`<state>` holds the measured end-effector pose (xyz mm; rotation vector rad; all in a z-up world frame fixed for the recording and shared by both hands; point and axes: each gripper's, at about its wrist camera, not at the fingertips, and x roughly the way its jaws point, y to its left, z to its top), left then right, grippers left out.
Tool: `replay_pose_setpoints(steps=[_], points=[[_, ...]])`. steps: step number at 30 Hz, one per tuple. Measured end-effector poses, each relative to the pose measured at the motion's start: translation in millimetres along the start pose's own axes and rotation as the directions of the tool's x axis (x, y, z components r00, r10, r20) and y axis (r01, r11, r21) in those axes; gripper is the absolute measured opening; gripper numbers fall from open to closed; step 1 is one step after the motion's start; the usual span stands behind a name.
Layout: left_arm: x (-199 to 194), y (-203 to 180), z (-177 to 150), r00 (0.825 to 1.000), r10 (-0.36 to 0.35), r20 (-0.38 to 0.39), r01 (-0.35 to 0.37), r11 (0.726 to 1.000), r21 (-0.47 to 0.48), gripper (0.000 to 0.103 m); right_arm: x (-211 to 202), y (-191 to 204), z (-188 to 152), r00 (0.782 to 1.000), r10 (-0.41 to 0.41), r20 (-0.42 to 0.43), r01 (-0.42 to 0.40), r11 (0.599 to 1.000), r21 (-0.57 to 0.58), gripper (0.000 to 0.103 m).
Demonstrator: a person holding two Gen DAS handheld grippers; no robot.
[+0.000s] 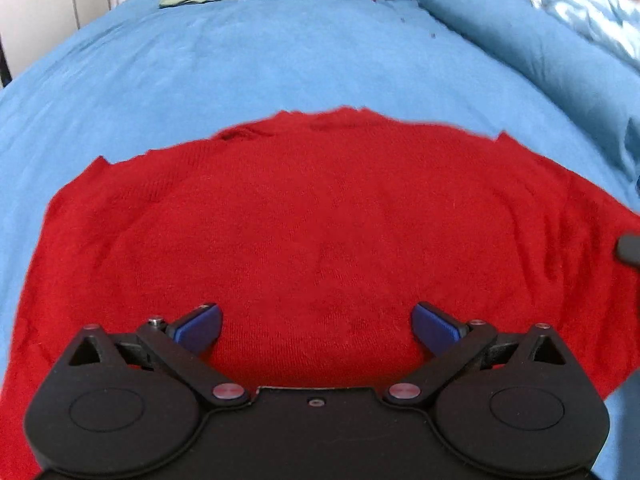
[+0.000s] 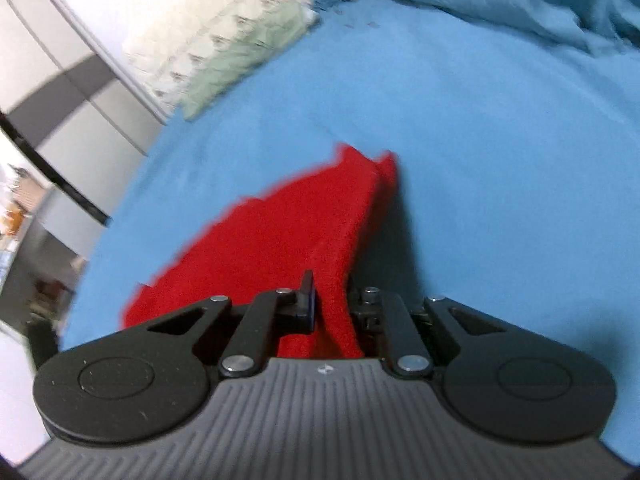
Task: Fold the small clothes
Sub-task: 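Grasp one side of the folded sweater with the right tool, then fold the held side over the sweater with the right tool and open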
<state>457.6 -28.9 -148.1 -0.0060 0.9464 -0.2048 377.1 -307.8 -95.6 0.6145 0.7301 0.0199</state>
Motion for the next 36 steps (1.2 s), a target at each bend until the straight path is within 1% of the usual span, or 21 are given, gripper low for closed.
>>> replay_pose_setpoints(steps=[2,4,6,8,10,11,13,15,16,18,19,20,21,22,24,25,26,28,30,33,36], points=[[-21,16,0,0.999,0.0,0.045,0.0,1.0,-0.002,0.103,-9,34,11,0.998,0.066,0.016,-0.066,0.997,-0.052,0.026],[-45,36,-5,0.996,0.012,0.091,-0.013,1.0,0.009,0.103,-11,76,16,0.989,0.144,0.014,-0.141,0.982,-0.129,0.026],[-70,63,-15,0.992,0.018,0.122,-0.019,1.0,0.008,0.103,-4,125,12,0.973,0.228,-0.029,-0.229,0.948,-0.221,0.026],[-86,87,-30,0.991,0.03,0.129,-0.029,1.0,-0.01,0.103,13,177,-8,0.954,0.283,-0.101,-0.3,0.891,-0.34,0.026],[-96,109,-49,0.993,0.034,0.117,-0.03,0.999,-0.031,0.103,40,221,-38,0.941,0.285,-0.181,-0.337,0.826,-0.452,0.026],[-98,118,-60,0.994,0.032,0.103,-0.028,0.999,-0.041,0.103,60,240,-57,0.934,0.267,-0.237,-0.351,0.802,-0.484,0.026],[-99,132,-78,0.997,0.033,0.076,-0.028,0.998,-0.062,0.103,97,263,-95,0.922,0.214,-0.323,-0.362,0.771,-0.524,0.026],[-97,142,-96,0.998,0.029,0.061,-0.024,0.996,-0.086,0.103,131,273,-127,0.914,0.15,-0.378,-0.352,0.758,-0.55,0.026],[-96,145,-102,0.998,0.024,0.058,-0.018,0.995,-0.097,0.103,141,274,-140,0.91,0.134,-0.392,-0.349,0.756,-0.553,0.026],[-94,148,-111,0.998,0.006,0.06,0.001,0.993,-0.114,0.103,146,274,-148,0.916,0.127,-0.381,-0.338,0.756,-0.561,0.031],[-93,148,-113,0.998,0.0,0.065,0.008,0.993,-0.119,0.103,144,273,-146,0.913,0.144,-0.382,-0.348,0.763,-0.545,0.04],[-93,146,-113,0.997,0.004,0.073,0.005,0.993,-0.121,0.103,139,270,-145,0.907,0.165,-0.388,-0.365,0.77,-0.523,0.06],[-96,144,-112,0.996,0.009,0.088,0.002,0.993,-0.121,0.103,133,268,-139,0.893,0.195,-0.405,-0.393,0.775,-0.495,0.069],[-99,142,-111,0.994,0.01,0.113,0.003,0.993,-0.12,0.103,124,266,-132,0.893,0.223,-0.392,-0.406,0.776,-0.483,0.079],[-108,138,-108,0.985,0.002,0.17,0.017,0.994,-0.111,0.103,97,259,-115,0.911,0.26,-0.321,-0.396,0.771,-0.499,0.081],[-113,135,-108,0.98,-0.01,0.201,0.031,0.994,-0.102,0.103,84,253,-108,0.92,0.272,-0.282,-0.383,0.777,-0.5,0.083],[-118,133,-108,0.972,-0.02,0.233,0.042,0.995,-0.093,0.102,73,243,-102,0.929,0.278,-0.244,-0.366,0.786,-0.498,0.087],[-120,129,-107,0.964,-0.029,0.265,0.055,0.994,-0.093,0.097,48,222,-93,0.956,0.252,-0.151,-0.294,0.805,-0.515,0.092],[-118,130,-104,0.959,-0.052,0.28,0.086,0.99,-0.111,0.086,29,196,-95,0.977,0.2,-0.08,-0.212,0.822,-0.528,0.095],[-114,133,-97,0.954,-0.083,0.29,0.133,0.978,-0.159,0.08,16,157,-113,0.99,0.132,-0.052,-0.141,0.852,-0.504,0.095],[-118,131,-93,0.95,-0.112,0.29,0.17,0.968,-0.182,0.08,16,128,-138,0.997,0.062,-0.055,-0.081,0.862,-0.501,0.095]])
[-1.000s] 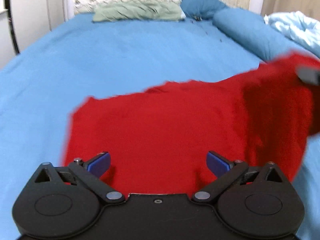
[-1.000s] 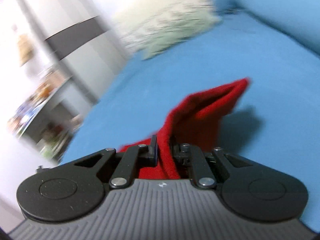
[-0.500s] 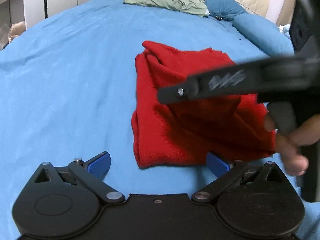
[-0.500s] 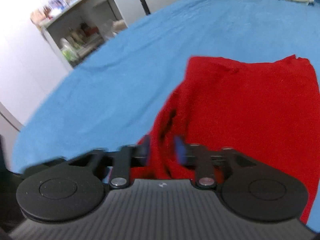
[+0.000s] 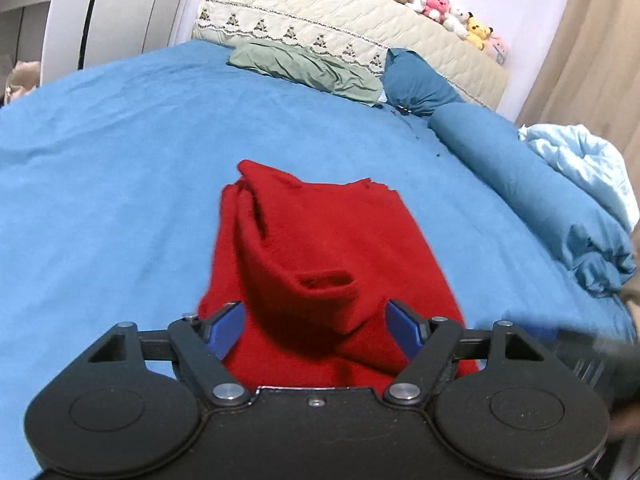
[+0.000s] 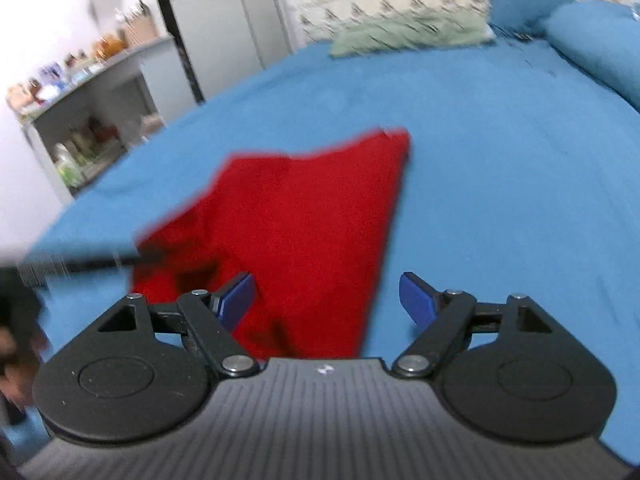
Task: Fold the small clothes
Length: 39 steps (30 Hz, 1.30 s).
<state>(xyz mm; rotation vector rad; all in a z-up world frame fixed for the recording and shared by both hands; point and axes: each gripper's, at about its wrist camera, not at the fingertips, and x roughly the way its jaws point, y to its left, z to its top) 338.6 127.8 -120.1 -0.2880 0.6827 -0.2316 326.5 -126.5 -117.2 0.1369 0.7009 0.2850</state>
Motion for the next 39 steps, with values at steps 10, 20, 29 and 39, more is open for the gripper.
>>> replay_pose_setpoints(steps=[10,20,29,39], points=[[37,9,19,0.987,0.071,-0.141,-0.091,0.986,-0.139,0.05,34,30,-51,0.997,-0.07,0.018,0.07,0.997,-0.016,0.095],[26,24,22,0.986,0.05,-0.157,-0.073,0.988,-0.139,0.009,49,23,-44,0.967,-0.251,0.051,0.251,0.968,0.01,0.086],[29,44,-5,0.974,0.092,-0.205,-0.095,0.995,-0.005,0.018,44,7,-43,0.969,-0.245,-0.032,0.239,0.963,-0.125,0.082],[1,19,1,0.973,0.191,-0.127,-0.175,0.976,0.128,0.042,17,-11,-25,0.99,-0.117,-0.075,0.111,0.991,-0.079,0.086]])
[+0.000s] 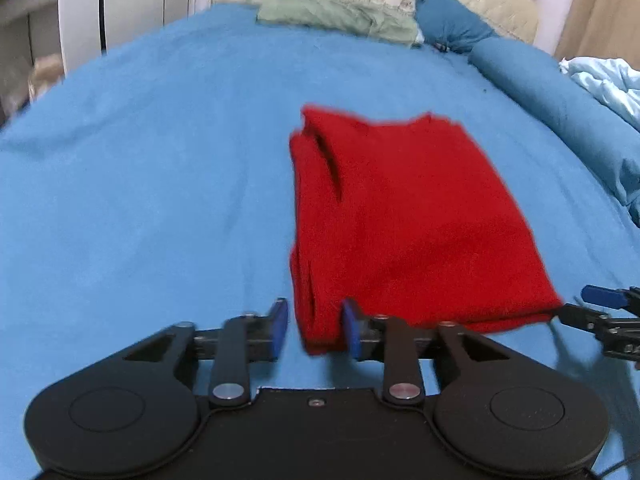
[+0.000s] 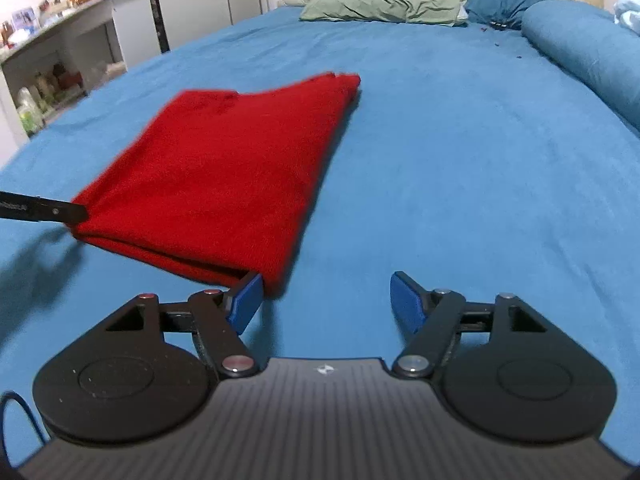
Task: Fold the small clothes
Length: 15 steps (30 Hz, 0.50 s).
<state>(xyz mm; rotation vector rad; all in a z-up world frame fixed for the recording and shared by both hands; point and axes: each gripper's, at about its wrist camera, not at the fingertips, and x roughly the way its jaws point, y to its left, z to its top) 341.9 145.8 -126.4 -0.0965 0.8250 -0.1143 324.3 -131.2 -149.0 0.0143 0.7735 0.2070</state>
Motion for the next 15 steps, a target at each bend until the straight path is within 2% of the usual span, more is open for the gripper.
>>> replay_pose_setpoints(steps=[1,3,5,7,9,11,15], points=[[-8,0,9,1.0,-0.001,0.03,0.001,1.0,0.011,0.046,-7,-3,7,1.0,0.017,0.01,-0.017,1.0,0.014,0.088],[-17,-1,28,0.997,-0.004,0.08,0.003,1.0,0.017,0.079,-18,-10,29,0.998,0.06,0.029,-0.061,0.997,0.051,0.099],[-12,-1,50,0.994,-0.002,0.108,0.0,1.0,0.024,0.103,-19,-18,54,0.994,0.098,0.04,-0.101,0.99,0.102,0.103],[11,4,69,0.997,-0.047,0.063,0.046,0.999,0.015,0.103,-9,-25,79,0.99,0.138,0.02,-0.14,0.979,0.149,0.103],[40,14,81,0.996,-0.093,-0.007,0.093,0.994,-0.057,0.103,8,-30,99,0.988,0.153,-0.008,-0.149,0.973,0.176,0.103],[63,24,85,0.988,-0.15,-0.035,0.145,0.983,-0.113,0.102,33,-33,112,0.985,0.165,-0.05,-0.152,0.969,0.193,0.103],[93,33,86,0.984,-0.169,-0.064,0.157,0.975,-0.157,0.1,78,-38,114,0.974,0.204,-0.097,-0.17,0.946,0.277,0.103]])
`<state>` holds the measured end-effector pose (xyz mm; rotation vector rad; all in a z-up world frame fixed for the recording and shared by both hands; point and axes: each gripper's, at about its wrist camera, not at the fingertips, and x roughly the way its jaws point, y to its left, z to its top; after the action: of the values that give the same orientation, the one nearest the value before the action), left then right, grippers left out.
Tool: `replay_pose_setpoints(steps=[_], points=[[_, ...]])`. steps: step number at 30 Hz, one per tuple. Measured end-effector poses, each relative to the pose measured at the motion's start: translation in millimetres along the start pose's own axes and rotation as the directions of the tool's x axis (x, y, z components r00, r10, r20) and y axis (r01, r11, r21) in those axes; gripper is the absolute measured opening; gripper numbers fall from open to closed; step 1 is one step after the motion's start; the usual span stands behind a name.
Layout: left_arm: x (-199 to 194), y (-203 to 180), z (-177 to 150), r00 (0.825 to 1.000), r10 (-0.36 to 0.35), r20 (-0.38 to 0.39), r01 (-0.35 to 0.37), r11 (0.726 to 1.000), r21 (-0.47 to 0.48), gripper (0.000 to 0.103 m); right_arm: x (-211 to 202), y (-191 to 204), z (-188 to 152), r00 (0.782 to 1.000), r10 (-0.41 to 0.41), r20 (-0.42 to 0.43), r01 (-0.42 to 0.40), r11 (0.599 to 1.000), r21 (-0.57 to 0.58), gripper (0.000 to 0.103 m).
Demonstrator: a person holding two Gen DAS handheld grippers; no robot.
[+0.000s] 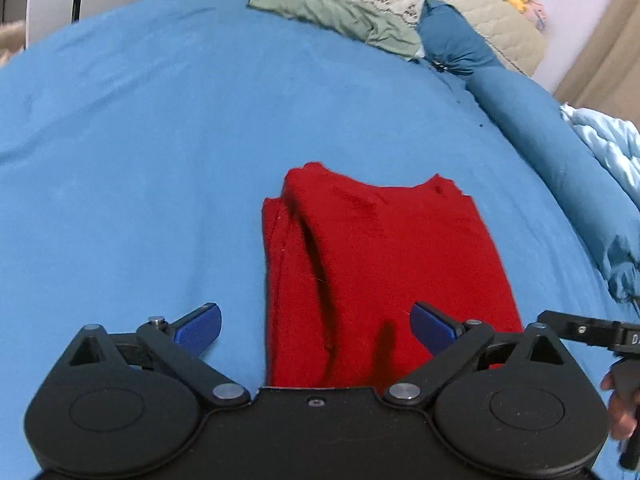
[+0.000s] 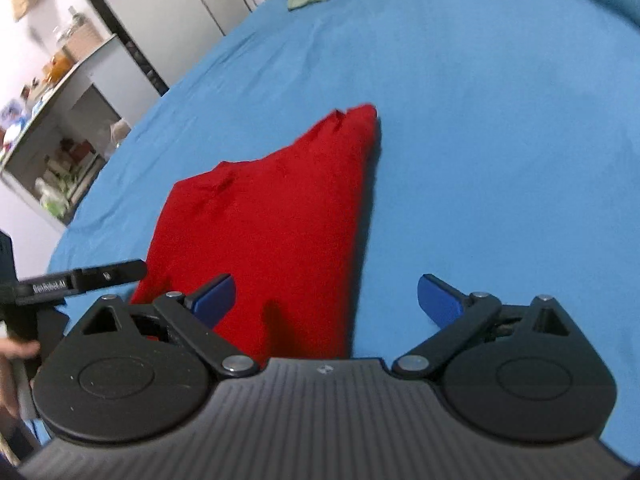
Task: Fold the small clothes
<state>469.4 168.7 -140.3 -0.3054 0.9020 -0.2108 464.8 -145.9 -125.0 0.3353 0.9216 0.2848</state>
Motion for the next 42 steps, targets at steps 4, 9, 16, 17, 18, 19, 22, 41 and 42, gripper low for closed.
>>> replay_pose_setpoints(steps=[4,9,16,17,18,19,22,41,42], points=[[21,11,1,0.999,-0.019,-0.035,0.017,0.999,-0.036,0.092,31,-3,-5,1.0,0.017,0.0,-0.017,0.999,0.044,0.099],[23,5,5,0.994,-0.104,-0.046,0.101,0.993,-0.054,0.037,44,4,-9,0.998,0.061,0.005,-0.061,0.997,0.04,0.054],[-20,-37,9,0.997,-0.08,0.018,0.079,0.996,0.032,0.021,-5,27,0,0.994,0.068,0.081,-0.068,0.998,0.006,0.035],[-33,-46,8,0.996,-0.087,0.024,0.086,0.996,0.037,0.02,-17,29,-1,0.994,0.068,0.089,-0.068,0.998,-0.002,0.035],[-43,-54,5,0.995,-0.092,0.032,0.09,0.995,0.05,0.02,-33,29,-2,0.993,0.071,0.097,-0.071,0.997,-0.005,0.035],[-56,-64,-1,0.994,-0.103,0.045,0.099,0.992,0.072,0.02,-49,27,-3,0.992,0.08,0.102,-0.08,0.997,-0.001,0.035],[-90,-93,-25,0.988,-0.145,0.06,0.139,0.985,0.104,0.02,-103,18,-17,0.99,0.096,0.106,-0.098,0.995,0.012,0.035],[-118,-171,-194,0.99,0.05,0.129,-0.071,0.983,0.167,0.086,-213,-54,-191,0.967,-0.106,0.233,0.106,0.994,0.012,0.1],[-119,-172,-196,0.986,0.074,0.15,-0.101,0.979,0.178,0.087,-218,-52,-191,0.957,-0.137,0.257,0.141,0.99,0.003,0.1]])
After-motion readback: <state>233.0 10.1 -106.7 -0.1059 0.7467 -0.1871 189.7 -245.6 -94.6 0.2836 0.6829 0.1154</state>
